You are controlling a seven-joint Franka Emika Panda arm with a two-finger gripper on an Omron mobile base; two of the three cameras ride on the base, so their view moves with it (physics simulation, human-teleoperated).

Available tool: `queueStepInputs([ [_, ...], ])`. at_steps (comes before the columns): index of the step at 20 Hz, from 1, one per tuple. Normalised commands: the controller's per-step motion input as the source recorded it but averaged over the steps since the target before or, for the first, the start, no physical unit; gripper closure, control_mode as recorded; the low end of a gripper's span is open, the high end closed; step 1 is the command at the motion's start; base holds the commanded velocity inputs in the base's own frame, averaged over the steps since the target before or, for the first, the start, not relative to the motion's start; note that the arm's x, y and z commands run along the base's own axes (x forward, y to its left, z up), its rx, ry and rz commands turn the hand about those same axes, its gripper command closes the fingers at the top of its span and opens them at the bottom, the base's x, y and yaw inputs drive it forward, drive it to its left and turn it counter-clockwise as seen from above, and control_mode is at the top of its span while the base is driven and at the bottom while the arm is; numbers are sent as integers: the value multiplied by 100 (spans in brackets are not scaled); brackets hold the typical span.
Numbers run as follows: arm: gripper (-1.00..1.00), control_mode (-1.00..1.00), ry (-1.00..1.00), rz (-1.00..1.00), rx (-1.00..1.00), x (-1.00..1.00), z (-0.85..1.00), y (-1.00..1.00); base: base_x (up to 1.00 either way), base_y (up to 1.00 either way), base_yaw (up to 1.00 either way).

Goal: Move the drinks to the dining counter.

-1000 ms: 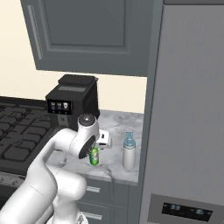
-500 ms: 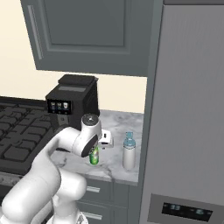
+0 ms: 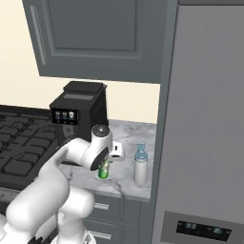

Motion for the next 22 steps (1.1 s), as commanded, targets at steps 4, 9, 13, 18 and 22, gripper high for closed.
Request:
queueStepInputs([
  [4, 100, -100, -2, 1, 0, 0, -15, 0, 0, 0, 0],
  [9, 100, -100, -2, 1, 0, -2, -5, 0, 0, 0, 0],
  [13, 100, -100, -16, 4, -1, -37, 14, 6, 0, 0, 0],
  [18, 100, -100, -21, 3, -1, -51, 27, 1, 0, 0, 0],
  [22, 100, -100, -21, 4, -2, -54, 48, 0, 0, 0, 0],
])
